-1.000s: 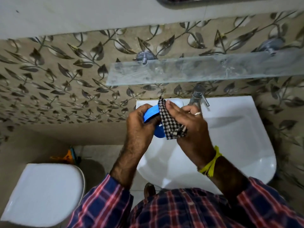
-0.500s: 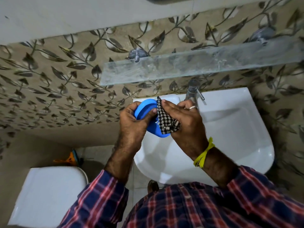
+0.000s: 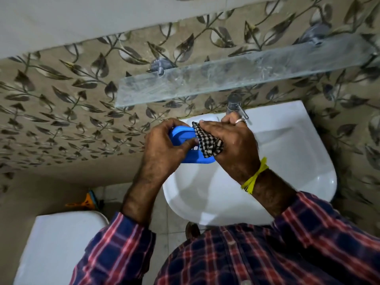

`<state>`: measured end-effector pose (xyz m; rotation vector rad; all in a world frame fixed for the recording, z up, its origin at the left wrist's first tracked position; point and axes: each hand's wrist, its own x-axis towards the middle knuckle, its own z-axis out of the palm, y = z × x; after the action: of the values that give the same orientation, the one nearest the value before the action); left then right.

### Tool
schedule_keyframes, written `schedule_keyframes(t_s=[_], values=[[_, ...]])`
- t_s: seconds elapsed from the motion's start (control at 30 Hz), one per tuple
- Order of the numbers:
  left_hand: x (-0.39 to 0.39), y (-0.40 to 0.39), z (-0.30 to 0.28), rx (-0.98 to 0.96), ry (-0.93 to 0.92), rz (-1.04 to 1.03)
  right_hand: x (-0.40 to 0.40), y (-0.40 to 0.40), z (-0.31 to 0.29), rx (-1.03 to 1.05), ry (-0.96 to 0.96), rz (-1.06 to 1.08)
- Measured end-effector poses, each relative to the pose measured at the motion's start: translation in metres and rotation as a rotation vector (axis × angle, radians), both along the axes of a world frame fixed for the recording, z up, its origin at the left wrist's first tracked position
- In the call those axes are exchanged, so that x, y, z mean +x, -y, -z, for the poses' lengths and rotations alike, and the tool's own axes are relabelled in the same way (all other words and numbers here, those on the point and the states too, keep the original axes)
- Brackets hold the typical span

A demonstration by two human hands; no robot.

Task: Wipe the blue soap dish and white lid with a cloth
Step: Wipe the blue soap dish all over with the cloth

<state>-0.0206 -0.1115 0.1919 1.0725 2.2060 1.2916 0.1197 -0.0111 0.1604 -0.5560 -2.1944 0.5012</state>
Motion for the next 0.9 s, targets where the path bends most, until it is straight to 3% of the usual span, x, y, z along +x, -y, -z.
schedule_keyframes(t_s=[0.07, 0.2, 0.3, 0.47, 0.6, 0.67, 0.7, 0.73, 0.83, 0.9], values=[[0.003, -0.003, -0.003, 0.017, 0.006, -0.024, -0.001, 0.005, -0.001, 0.022, -0.038, 0.009], [0.009, 0.007, 0.003, 0.162, 0.192, -0.094, 0.011, 0.011, 0.003, -0.008, -0.035, 0.06], [0.016, 0.007, 0.012, 0.21, 0.166, -0.127, 0.004, 0.007, 0.002, -0.162, -0.103, 0.132], [0.019, 0.004, 0.015, 0.377, 0.215, -0.238, 0.003, 0.017, -0.006, -0.156, -0.133, 0.12], [0.023, -0.002, 0.021, 0.431, 0.333, -0.312, -0.003, 0.016, -0.005, -0.537, -0.165, 0.281], [0.026, -0.002, 0.027, 0.376, 0.403, -0.295, -0.007, 0.011, -0.009, -0.528, -0.171, 0.296], [0.027, 0.001, 0.029, 0.335, 0.356, -0.27, -0.007, 0.007, -0.01, -0.471, -0.161, 0.29], [0.028, 0.004, 0.031, 0.271, 0.186, -0.239, -0.007, 0.003, -0.012, -0.426, -0.145, 0.286], [0.03, 0.009, 0.031, -0.051, -0.597, -0.067, -0.003, -0.009, -0.017, -0.39, -0.071, 0.273], [0.037, 0.007, 0.026, -0.214, -0.788, -0.001, -0.002, -0.014, -0.019, -0.379, -0.034, 0.253]])
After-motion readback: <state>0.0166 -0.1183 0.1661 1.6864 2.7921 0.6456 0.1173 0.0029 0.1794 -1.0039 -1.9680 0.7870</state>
